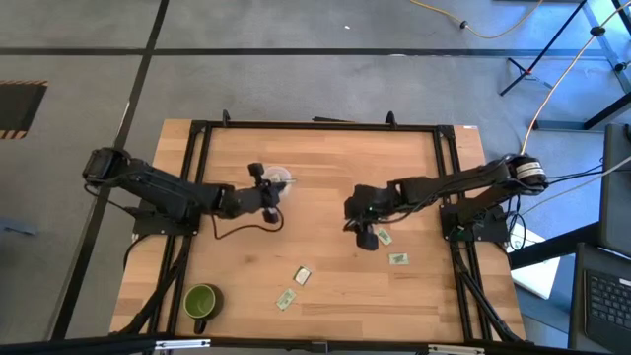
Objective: Pick and place Stevia / Truvia into bins
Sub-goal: Put the green stevia packet into the transparent container, then put the light green stevia packet into the transparent container
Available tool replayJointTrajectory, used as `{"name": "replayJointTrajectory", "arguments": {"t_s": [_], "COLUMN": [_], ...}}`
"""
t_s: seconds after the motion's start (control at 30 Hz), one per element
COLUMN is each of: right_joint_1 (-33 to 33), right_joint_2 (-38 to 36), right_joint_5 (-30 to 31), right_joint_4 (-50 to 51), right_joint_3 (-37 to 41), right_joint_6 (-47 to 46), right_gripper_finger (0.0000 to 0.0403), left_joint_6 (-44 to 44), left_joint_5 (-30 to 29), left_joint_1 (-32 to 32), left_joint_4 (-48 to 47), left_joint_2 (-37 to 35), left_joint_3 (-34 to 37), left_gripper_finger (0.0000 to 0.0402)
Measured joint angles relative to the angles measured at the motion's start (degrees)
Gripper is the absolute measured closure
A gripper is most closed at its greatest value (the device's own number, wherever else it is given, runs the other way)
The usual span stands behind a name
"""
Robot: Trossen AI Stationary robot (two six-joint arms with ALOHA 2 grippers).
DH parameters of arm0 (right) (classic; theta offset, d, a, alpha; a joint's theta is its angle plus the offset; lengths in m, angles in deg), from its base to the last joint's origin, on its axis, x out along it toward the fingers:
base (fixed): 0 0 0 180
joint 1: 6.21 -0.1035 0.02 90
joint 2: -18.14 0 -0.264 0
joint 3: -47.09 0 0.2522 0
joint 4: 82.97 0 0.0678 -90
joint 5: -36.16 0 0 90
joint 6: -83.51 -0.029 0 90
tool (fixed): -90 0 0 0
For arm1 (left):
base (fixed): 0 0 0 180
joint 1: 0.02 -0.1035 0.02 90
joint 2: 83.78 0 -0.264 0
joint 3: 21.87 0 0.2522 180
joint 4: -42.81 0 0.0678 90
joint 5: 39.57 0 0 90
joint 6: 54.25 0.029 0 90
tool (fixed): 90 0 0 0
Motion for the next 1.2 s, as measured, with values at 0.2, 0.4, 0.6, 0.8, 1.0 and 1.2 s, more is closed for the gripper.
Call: {"name": "replayJointTrajectory", "arguments": {"t_s": [0.2,0.4,0.6,0.8,1.0,1.2], "right_joint_1": [-1.6,-1.54,-3.17,-4.69,-5.36,-5.32], "right_joint_2": [1.17,1.17,1.14,1.17,1.17,1.17], "right_joint_5": [0.5,2.18,2.65,5.93,7.76,8.21], "right_joint_4": [-1.05,-0.77,5.87,6.32,6.32,6.23], "right_joint_3": [0.01,0.0,1.42,6.71,9.21,11.32], "right_joint_6": [0.28,0.31,-3.93,-10.76,-13.05,-14.79], "right_gripper_finger": [0.0233,0.0233,0.0233,0.0233,0.0247,0.0287], "left_joint_6": [-1.85,-2.86,-2.64,-3.83,-6.84,-13.38], "left_joint_5": [0.66,0.63,2.18,1.22,-2.84,-1.35], "left_joint_1": [-2.85,-3.42,-2.8,-2.8,-2.41,-2.37], "left_joint_4": [-9.17,-13.17,-13.57,-13.69,-12.99,-12.13], "left_joint_2": [-0.16,-0.16,-0.16,-0.28,-2.23,-6.82], "left_joint_3": [0.0,0.0,0.0,0.0,0.0,0.0], "left_gripper_finger": [0.0399,0.0397,0.037,0.0345,0.0342,0.035]}}
